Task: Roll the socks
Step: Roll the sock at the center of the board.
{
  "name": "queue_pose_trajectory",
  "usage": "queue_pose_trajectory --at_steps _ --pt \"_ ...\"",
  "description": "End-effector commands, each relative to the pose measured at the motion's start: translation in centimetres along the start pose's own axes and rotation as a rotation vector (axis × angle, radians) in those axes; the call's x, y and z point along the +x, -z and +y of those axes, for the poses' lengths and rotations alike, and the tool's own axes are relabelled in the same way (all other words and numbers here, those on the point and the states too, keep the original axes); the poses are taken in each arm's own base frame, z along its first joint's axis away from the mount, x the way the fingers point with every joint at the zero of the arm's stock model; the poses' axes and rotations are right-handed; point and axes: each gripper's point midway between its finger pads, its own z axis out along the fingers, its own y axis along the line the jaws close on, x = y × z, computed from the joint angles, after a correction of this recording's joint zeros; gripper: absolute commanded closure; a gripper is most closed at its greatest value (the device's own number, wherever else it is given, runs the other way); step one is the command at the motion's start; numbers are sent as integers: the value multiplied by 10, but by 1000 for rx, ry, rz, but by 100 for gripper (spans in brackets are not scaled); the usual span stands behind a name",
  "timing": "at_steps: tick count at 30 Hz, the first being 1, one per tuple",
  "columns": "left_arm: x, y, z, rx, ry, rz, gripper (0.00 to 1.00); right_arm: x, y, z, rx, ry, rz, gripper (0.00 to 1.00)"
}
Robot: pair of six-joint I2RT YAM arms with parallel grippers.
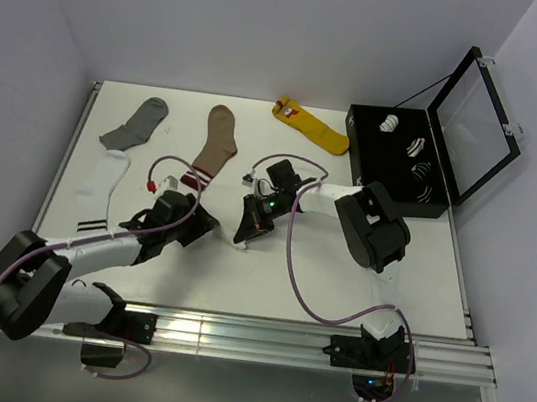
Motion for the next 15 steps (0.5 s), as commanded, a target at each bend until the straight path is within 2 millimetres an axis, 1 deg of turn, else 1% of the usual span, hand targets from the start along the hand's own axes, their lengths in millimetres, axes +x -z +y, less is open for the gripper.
queue_pose_trajectory --at_steps 1,6,10,15 --pt "-2 -10 -5 7 20 -8 42 -5 -2 -24 84 -23 -18 100" --pt "-1 -19 -2 -17 24 -2 46 -5 -2 -23 80 -25 -21 100" --pt "-3 -25 -9 -12 25 -1 46 -4 -2 -23 75 -32 -26 100" --pt "6 -34 -3 -37 39 37 46 -5 -3 -23 77 -43 -57 100"
